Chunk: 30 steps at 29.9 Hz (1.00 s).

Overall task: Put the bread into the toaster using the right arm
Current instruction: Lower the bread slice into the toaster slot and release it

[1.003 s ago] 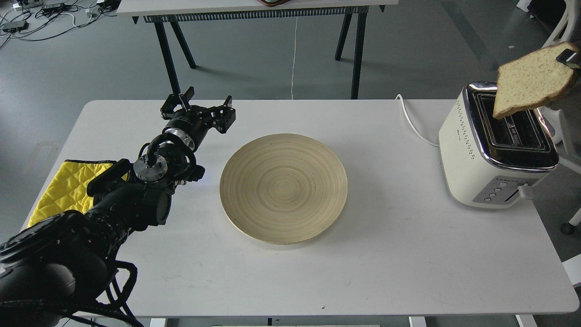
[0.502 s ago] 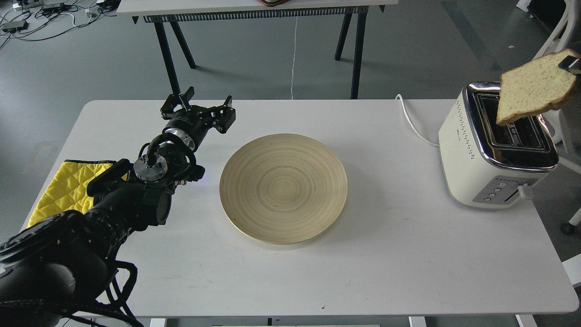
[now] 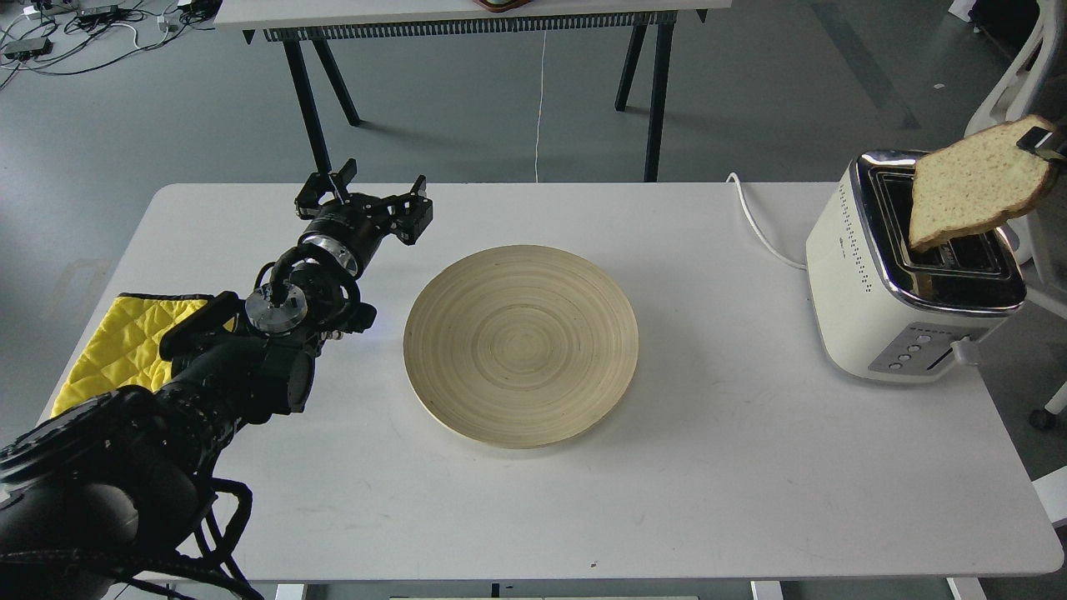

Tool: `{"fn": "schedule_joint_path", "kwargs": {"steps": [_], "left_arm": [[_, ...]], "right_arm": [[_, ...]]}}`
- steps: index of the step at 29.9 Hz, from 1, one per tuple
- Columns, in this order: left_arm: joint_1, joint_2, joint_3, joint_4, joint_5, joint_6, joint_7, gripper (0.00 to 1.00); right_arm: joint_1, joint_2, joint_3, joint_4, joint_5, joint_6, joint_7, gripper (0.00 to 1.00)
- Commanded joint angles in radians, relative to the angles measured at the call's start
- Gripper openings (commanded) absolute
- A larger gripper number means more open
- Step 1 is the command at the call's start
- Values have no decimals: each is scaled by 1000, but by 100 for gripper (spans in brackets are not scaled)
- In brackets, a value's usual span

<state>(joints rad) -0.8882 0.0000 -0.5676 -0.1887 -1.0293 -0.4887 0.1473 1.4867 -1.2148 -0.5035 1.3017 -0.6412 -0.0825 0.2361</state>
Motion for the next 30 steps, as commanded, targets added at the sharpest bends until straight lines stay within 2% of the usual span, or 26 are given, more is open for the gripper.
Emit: {"fn": "schedule_joint_path", "kwargs": {"steps": [1,23,25,26,28,30], "left_arm": [[0,0,0,0,0,0,0,100],[0,0,0,0,0,0,0,100],[0,0,0,0,0,0,0,100],[0,0,0,0,0,0,0,100],[0,0,0,0,0,0,0,100],[0,0,0,0,0,0,0,100]], "right_arm": [[-5,1,-1,-1,0,0,0,7],[-80,98,2,-15,11,-5,-11,9],[-82,101,3,-18,14,-6,-20,17],[-82,104,3,-21,15,-8,-21,23],[-82,123,6,-39,18,-17,-24,43],[-83,138,6,-59,18,-17,-24,55]]}}
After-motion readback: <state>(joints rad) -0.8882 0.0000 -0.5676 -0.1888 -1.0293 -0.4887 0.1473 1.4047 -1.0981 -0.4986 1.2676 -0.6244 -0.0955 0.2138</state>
